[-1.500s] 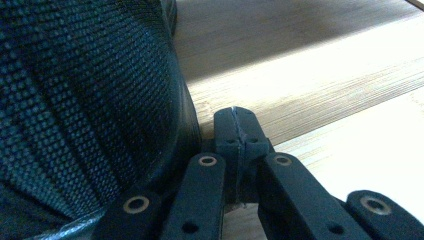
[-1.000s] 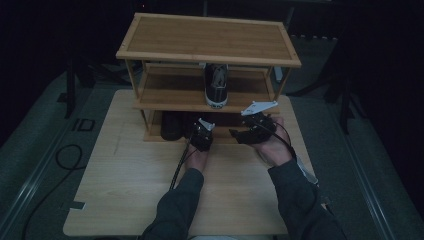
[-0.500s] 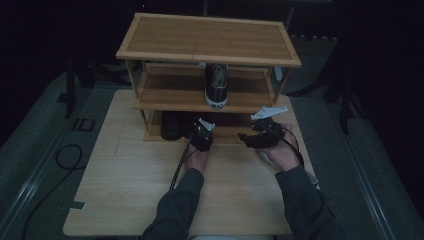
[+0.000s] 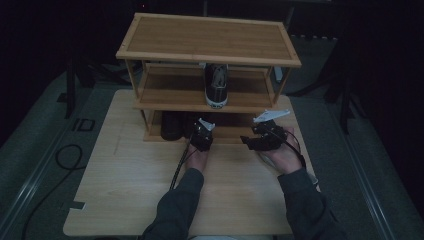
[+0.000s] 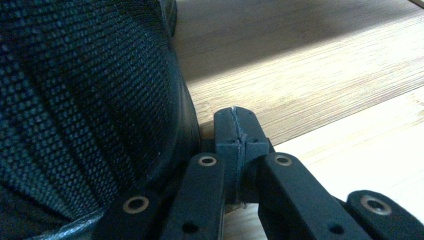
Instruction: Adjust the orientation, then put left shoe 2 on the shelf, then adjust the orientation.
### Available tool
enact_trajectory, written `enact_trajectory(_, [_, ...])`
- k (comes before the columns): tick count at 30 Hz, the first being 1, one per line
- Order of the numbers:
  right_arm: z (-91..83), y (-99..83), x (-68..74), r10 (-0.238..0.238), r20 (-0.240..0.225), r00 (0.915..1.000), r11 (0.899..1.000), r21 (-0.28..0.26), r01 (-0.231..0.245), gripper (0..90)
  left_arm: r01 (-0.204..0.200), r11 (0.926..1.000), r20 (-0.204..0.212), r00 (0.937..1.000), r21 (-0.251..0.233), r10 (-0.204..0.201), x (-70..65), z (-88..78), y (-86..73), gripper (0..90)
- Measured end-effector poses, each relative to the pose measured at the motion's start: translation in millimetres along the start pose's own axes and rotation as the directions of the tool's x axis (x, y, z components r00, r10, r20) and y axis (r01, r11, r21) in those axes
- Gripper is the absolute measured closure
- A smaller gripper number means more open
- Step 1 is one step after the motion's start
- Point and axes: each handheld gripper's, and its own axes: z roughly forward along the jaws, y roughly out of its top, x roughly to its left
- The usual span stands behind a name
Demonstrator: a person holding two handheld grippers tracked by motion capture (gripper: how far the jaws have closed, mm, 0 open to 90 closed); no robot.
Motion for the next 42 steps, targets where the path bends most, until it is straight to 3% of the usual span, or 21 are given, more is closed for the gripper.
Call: enact_trajectory(42, [-10.5, -33.4, -19.9, 0.06, 0.019, 0.998, 0.998, 0.003, -0.06, 44.8, 0.003, 1.0, 0.0, 1.0, 0.0, -0.003, 0.2, 0.1, 0.1, 90.0])
